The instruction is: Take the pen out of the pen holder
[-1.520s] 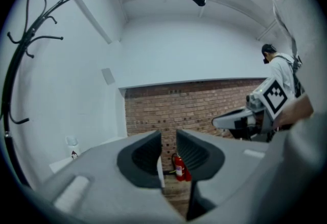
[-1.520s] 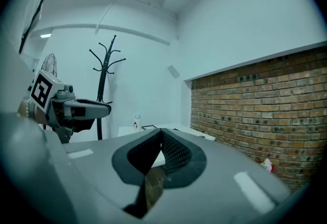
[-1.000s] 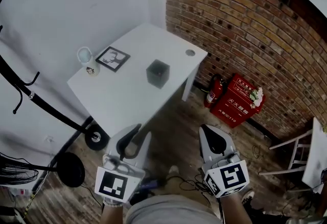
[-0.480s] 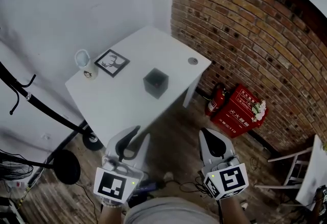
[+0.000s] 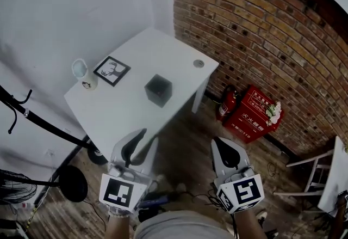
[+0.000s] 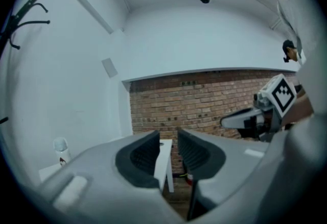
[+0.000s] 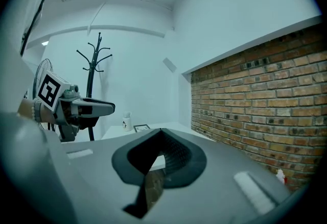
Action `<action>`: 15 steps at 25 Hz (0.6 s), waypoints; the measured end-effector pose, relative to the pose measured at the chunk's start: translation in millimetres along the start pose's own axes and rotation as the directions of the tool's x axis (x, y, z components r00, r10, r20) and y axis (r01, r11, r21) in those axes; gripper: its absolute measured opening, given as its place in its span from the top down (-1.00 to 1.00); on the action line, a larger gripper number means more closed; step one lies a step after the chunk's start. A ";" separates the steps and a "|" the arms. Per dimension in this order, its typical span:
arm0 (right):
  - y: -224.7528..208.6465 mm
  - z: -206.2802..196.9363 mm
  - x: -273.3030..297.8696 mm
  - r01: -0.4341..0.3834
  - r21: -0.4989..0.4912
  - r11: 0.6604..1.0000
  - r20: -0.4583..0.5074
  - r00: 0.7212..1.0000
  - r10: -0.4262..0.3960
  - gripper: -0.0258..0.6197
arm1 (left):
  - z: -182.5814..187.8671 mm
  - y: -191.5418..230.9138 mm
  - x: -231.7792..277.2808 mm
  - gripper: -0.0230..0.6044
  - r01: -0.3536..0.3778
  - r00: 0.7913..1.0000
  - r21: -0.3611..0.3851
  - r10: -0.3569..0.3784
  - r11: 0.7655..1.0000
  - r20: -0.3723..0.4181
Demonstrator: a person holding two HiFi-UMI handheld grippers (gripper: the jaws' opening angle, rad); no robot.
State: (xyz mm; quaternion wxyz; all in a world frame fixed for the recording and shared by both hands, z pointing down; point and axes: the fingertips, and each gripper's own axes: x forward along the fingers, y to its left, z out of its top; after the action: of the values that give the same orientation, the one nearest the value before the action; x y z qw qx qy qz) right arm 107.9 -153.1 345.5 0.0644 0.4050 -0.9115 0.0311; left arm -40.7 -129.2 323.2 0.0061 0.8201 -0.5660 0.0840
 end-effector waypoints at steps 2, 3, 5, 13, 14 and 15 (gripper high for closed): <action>-2.5 -1.5 3.1 0.003 0.001 1.000 -0.004 1.000 -0.003 0.91 | -0.3 3.1 7.3 0.61 0.006 1.000 0.002 -0.006 1.000 0.000; -4.3 -1.7 4.6 0.007 0.001 1.000 -0.005 1.000 -0.007 0.91 | -1.0 4.6 11.1 0.60 0.009 1.000 0.002 -0.009 1.000 0.000; -8.4 -1.5 8.5 0.018 0.002 1.000 -0.006 1.000 -0.018 0.91 | -2.9 8.8 19.2 0.60 0.017 1.000 0.006 -0.017 1.000 0.001; -20.3 -3.9 28.6 0.047 0.007 0.999 -0.030 0.998 -0.046 0.91 | -15.2 30.2 53.6 0.55 0.040 0.999 0.005 -0.040 0.999 -0.030; -21.4 -4.3 31.7 0.050 0.007 0.999 -0.033 0.998 -0.050 0.91 | -15.9 33.5 58.1 0.55 0.045 0.999 0.015 -0.045 0.999 -0.023; -22.6 -4.9 34.8 0.054 0.008 0.999 -0.037 0.998 -0.053 0.91 | -17.6 36.2 62.3 0.55 0.048 0.999 0.015 -0.048 0.999 -0.025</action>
State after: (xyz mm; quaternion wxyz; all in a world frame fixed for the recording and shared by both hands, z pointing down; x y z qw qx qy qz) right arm 102.1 -193.3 355.5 0.0800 0.4289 -0.8988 0.0411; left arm -55.2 -198.2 346.4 0.0089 0.8324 -0.5454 0.0982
